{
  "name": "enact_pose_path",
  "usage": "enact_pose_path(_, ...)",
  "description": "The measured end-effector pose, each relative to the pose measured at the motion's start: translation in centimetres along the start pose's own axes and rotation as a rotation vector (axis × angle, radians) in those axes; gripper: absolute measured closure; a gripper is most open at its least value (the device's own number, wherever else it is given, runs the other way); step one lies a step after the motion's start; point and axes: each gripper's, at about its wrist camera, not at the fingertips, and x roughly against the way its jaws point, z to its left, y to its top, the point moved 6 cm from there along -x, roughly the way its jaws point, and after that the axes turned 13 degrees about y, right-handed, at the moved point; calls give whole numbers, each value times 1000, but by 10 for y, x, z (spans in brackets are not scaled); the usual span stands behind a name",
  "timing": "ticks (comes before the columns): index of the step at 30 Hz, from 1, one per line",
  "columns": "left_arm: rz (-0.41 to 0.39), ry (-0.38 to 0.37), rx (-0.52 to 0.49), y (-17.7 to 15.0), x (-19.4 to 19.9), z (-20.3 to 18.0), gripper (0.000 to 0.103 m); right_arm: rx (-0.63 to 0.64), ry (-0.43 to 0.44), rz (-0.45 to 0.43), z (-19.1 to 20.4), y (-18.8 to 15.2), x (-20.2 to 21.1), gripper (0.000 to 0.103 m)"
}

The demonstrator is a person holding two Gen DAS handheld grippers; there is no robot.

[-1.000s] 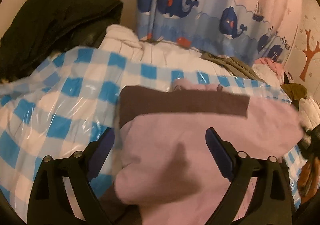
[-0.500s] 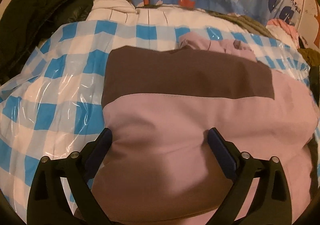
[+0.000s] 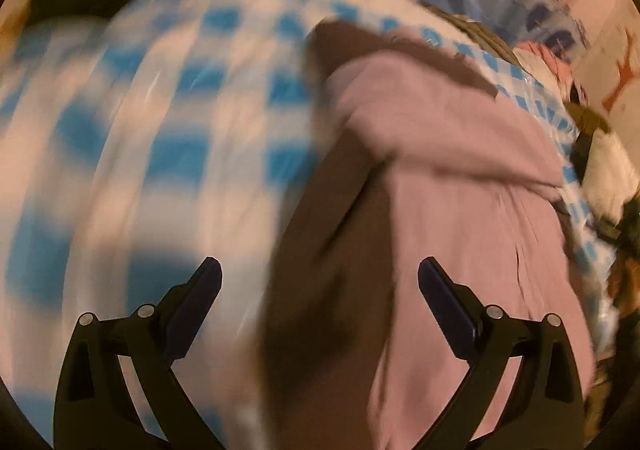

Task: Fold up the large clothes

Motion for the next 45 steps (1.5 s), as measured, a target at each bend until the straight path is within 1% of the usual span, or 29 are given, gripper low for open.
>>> enact_pose_path(2,84,-41,91,-35,-2,25,8,-78,15,17,-16,-27,7,18)
enact_pose_path(4,160,-99,139,-68,-6,32,8,-124,52,32,-19,-51,9,18)
enact_pose_path(6,198,-149,132,-93,-3,24,8,-171,108,58,-15,-74,7,18)
enact_pose_path(7,209,-170,125,-102,-1,18,8,-186,129,69,-13,-80,5,18)
enact_pose_path(8,230,-215,113,-113,2,10,8,-203,154,87,-9,-94,5,18)
enact_pose_path(10,275,-299,81,-134,11,-10,8,-217,179,121,-2,-111,4,18)
enact_pose_path(11,287,-317,60,-143,14,-18,8,-220,187,140,4,-122,7,18)
enact_pose_path(13,289,-312,-7,-163,22,-33,8,-230,210,161,11,-136,14,18)
enact_pose_path(15,298,-317,-33,-177,27,-40,8,-261,250,192,16,-151,24,16)
enact_pose_path(18,291,-326,-11,-187,34,-41,8,-301,296,256,20,-172,33,15)
enact_pose_path(19,286,-332,8,-188,36,-40,8,-313,315,308,23,-184,33,15)
enact_pose_path(20,284,-332,20,-186,37,-41,8,-314,318,340,26,-193,33,15)
enact_pose_path(21,282,-327,29,-186,36,-41,8,-303,318,379,29,-202,31,15)
enact_pose_path(22,283,-315,39,-187,35,-41,8,-289,308,397,31,-208,30,15)
enact_pose_path(25,315,-259,58,-187,24,-40,8,-285,279,395,30,-212,25,15)
enact_pose_path(28,313,-218,62,-190,18,-42,8,-253,217,396,30,-215,17,15)
enact_pose_path(29,302,-191,58,-191,18,-43,16,-219,187,389,33,-215,15,22)
enact_pose_path(30,290,-155,45,-193,19,-43,27,-200,153,376,34,-216,14,55)
enact_pose_path(31,287,-150,36,-193,21,-42,49,-206,148,366,34,-218,14,68)
enact_pose_path(32,280,-165,43,-193,26,-44,67,-209,165,333,36,-218,15,74)
enact_pose_path(33,273,-175,51,-192,30,-46,73,-200,172,317,38,-217,15,81)
enact_pose_path(35,242,-160,41,-186,46,-50,86,-186,217,263,49,-215,21,83)
enact_pose_path(36,228,-160,35,-182,54,-53,88,-166,238,237,57,-211,26,84)
enact_pose_path(37,209,-174,38,-178,67,-57,89,-152,258,212,64,-207,31,84)
enact_pose_path(38,187,-205,42,-173,83,-62,90,-131,288,171,76,-199,41,84)
enact_pose_path(39,176,-222,41,-170,92,-64,90,-119,306,154,83,-195,48,84)
enact_pose_path(41,138,-263,24,-168,122,-76,90,-86,335,119,99,-186,67,84)
enact_pose_path(43,112,-295,-7,-175,149,-88,90,-56,347,100,110,-184,87,84)
enact_pose_path(45,108,-323,-23,-189,166,-94,90,-43,347,90,108,-187,108,85)
